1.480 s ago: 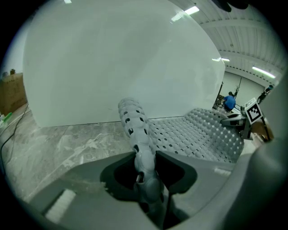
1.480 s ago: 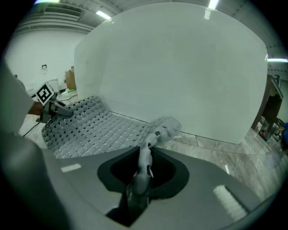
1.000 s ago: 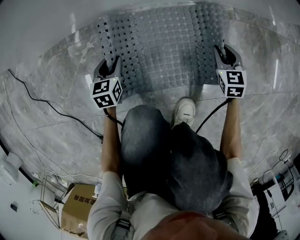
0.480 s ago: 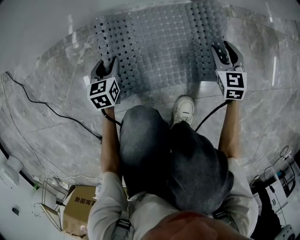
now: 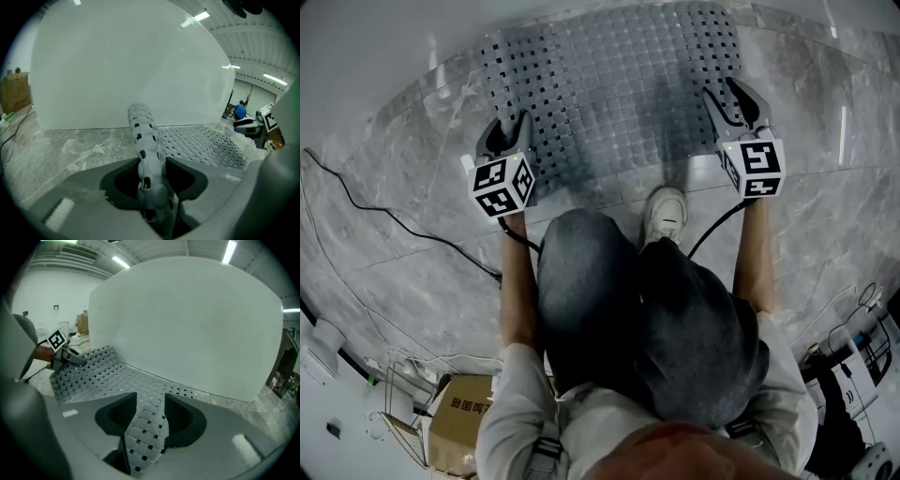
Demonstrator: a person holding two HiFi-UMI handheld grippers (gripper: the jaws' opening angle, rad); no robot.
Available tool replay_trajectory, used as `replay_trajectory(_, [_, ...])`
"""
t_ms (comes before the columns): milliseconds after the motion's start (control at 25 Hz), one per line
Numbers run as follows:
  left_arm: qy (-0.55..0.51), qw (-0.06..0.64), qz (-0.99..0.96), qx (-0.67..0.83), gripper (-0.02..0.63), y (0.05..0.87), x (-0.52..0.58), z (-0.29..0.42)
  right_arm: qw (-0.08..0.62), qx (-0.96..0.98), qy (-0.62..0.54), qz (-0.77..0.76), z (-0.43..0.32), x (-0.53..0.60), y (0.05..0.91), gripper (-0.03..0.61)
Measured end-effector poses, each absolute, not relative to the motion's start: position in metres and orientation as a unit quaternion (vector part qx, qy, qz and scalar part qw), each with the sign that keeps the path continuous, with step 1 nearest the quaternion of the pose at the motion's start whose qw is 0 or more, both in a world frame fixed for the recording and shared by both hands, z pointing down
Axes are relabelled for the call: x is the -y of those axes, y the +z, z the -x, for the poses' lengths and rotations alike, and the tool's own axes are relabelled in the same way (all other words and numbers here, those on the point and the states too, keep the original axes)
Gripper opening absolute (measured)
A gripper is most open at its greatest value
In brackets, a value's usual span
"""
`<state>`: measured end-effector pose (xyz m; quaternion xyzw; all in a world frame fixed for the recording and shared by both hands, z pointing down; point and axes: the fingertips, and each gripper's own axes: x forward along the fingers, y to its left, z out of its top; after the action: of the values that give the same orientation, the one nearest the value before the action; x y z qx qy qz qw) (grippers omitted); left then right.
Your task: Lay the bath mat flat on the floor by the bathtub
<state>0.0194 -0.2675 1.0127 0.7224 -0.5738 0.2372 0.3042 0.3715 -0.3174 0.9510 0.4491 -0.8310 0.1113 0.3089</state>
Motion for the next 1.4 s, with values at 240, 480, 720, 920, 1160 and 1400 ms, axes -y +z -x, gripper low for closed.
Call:
replay_trajectory(240, [0.235, 0.305, -0.722, 0.575, 0.182, 1.010, 0.266, -0.020, 0.299, 0.867, 0.115, -0.381, -0.303, 0.300, 0.960, 0.190])
replay_trajectory(480, [0.230, 0.302, -0.725, 0.576, 0.193, 1.003, 0.263, -0.022, 0.285, 0.892, 0.119, -0.330, -0.250, 0.289, 0.962, 0.190])
replay_trajectory(720, [0.224, 0.296, -0.727, 0.578, 0.201, 0.994, 0.259, -0.024, 0.274, 0.911, 0.112, -0.286, -0.206, 0.282, 0.961, 0.190])
replay_trajectory(920, [0.216, 0.303, -0.725, 0.579, 0.201, 0.986, 0.253, -0.016, 0.262, 0.919, 0.113, -0.270, -0.187, 0.279, 0.957, 0.190])
replay_trajectory(1160, [0.200, 0.295, -0.752, 0.555, 0.201, 0.971, 0.252, -0.033, 0.260, 0.921, 0.116, -0.265, -0.184, 0.278, 0.958, 0.190])
replay_trajectory(1400, [0.194, 0.277, -0.785, 0.520, 0.201, 0.957, 0.258, -0.067, 0.258, 0.921, 0.115, -0.270, -0.188, 0.277, 0.953, 0.190])
